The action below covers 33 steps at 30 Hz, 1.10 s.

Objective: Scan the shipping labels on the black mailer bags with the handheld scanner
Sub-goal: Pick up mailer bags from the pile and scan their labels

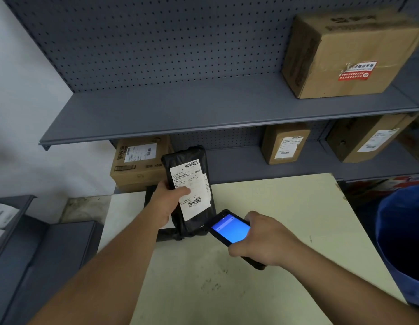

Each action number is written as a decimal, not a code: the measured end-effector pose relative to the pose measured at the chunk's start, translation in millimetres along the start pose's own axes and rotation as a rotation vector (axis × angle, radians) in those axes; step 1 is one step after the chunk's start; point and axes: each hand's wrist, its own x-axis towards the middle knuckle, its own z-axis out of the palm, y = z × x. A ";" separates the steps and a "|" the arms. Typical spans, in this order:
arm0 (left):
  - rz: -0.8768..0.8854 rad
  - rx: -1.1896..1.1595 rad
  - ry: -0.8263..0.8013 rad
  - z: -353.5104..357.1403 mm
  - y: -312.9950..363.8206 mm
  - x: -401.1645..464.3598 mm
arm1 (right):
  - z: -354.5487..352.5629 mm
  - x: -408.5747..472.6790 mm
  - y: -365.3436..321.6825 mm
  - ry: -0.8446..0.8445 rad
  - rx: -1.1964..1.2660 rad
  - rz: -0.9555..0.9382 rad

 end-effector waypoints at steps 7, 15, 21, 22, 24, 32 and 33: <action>0.001 -0.005 0.002 -2.1 -5.2 2.9 | 3.1 0.0 3.4 0.000 0.015 0.014; -0.020 -0.009 0.005 7.1 -14.8 5.9 | 1.2 2.4 17.3 0.026 0.032 0.019; -0.050 0.001 -0.047 30.4 -25.5 8.2 | -3.1 5.3 36.3 0.057 0.057 0.050; -0.058 0.012 -0.051 35.7 -28.5 9.1 | -4.4 5.7 40.3 0.064 0.062 0.059; -0.073 0.018 -0.066 46.6 -34.5 11.6 | -6.6 7.1 48.0 0.070 0.072 0.072; -0.128 0.098 -0.132 99.6 -50.4 23.1 | -20.9 16.1 84.6 0.091 0.131 0.116; -0.133 0.096 -0.136 106.1 -51.9 24.3 | -22.9 17.4 88.3 0.091 0.134 0.122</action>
